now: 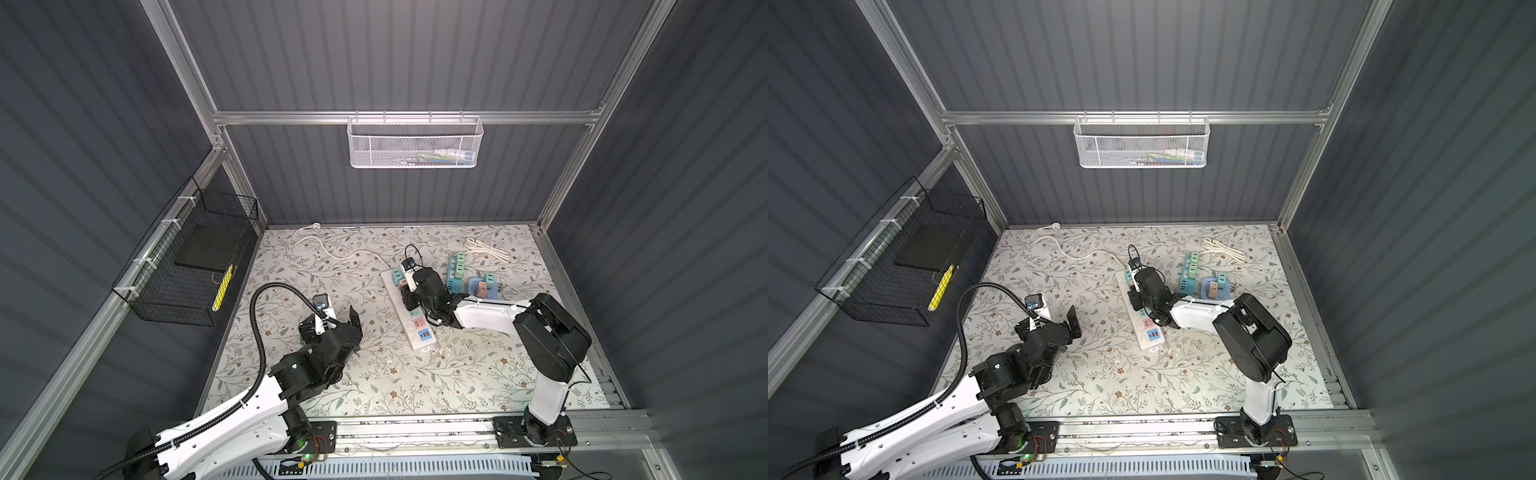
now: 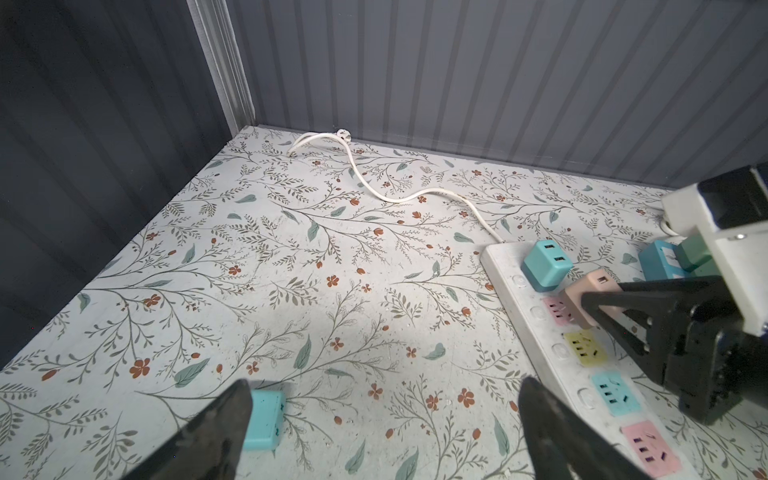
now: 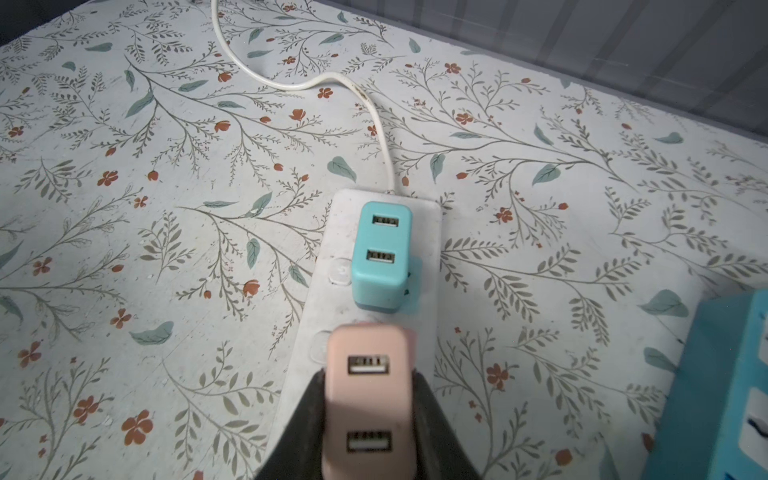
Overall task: Insert the plug
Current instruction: 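Lower the pink adapter with the right gripper onto the socket beside the teal adapter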
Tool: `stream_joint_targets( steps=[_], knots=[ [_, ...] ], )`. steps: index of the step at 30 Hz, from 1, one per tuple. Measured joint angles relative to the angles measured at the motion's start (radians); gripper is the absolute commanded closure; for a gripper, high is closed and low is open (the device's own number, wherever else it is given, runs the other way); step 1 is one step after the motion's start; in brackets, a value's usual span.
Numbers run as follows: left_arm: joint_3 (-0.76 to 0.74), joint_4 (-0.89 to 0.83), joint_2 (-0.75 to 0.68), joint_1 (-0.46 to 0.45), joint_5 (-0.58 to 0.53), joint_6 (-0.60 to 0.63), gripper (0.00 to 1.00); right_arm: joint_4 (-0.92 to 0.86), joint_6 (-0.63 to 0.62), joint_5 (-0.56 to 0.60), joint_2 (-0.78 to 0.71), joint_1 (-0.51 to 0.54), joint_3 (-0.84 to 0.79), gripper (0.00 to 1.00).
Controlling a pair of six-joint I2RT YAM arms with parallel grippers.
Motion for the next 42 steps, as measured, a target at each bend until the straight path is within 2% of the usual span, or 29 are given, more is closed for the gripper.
stream_joint_targets(
  steps=[25, 42],
  knots=[
    [0.000, 0.013, 0.002, 0.000, 0.000, 0.011, 0.00, -0.009, 0.038, -0.021, 0.043, -0.011, 0.033, 0.81],
    [0.000, 0.014, 0.002, 0.000, 0.000, 0.019, 0.00, -0.020, 0.112, 0.042, 0.045, 0.012, 0.038, 0.81]
  ],
)
